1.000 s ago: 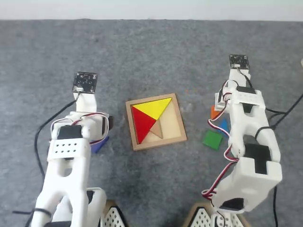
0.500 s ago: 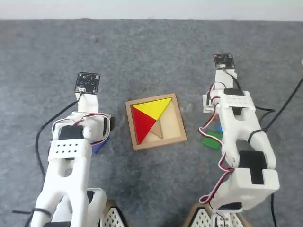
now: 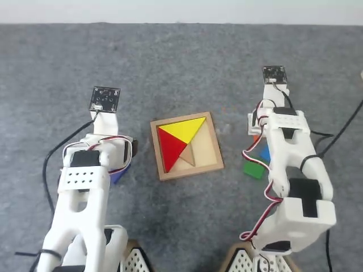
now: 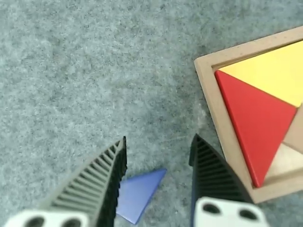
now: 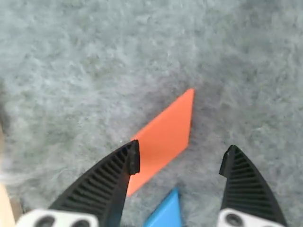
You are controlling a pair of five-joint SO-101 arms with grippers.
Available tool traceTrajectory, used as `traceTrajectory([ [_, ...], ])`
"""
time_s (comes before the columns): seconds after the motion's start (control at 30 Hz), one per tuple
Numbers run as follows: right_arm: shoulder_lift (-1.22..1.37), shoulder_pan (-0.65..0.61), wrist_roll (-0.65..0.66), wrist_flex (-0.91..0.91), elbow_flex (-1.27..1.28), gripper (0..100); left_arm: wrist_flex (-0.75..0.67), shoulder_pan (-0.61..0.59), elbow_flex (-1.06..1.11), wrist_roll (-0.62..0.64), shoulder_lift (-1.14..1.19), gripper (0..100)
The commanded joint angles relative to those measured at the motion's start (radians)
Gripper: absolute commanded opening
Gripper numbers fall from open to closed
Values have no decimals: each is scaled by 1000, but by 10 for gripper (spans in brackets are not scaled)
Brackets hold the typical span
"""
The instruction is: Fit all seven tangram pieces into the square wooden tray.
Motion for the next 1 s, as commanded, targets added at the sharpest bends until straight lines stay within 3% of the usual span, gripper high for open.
traceTrajectory([
  [0.0, 1, -2, -3, -21, -31, 270, -17, 2, -8, 0, -8, 217],
  [0.43, 236, -54, -2, 122, -311, 270, 9, -2, -16, 0, -12, 217],
  [0.97, 84, -42, -8, 85, -301, 270, 5, 2, -15, 0, -12, 217],
])
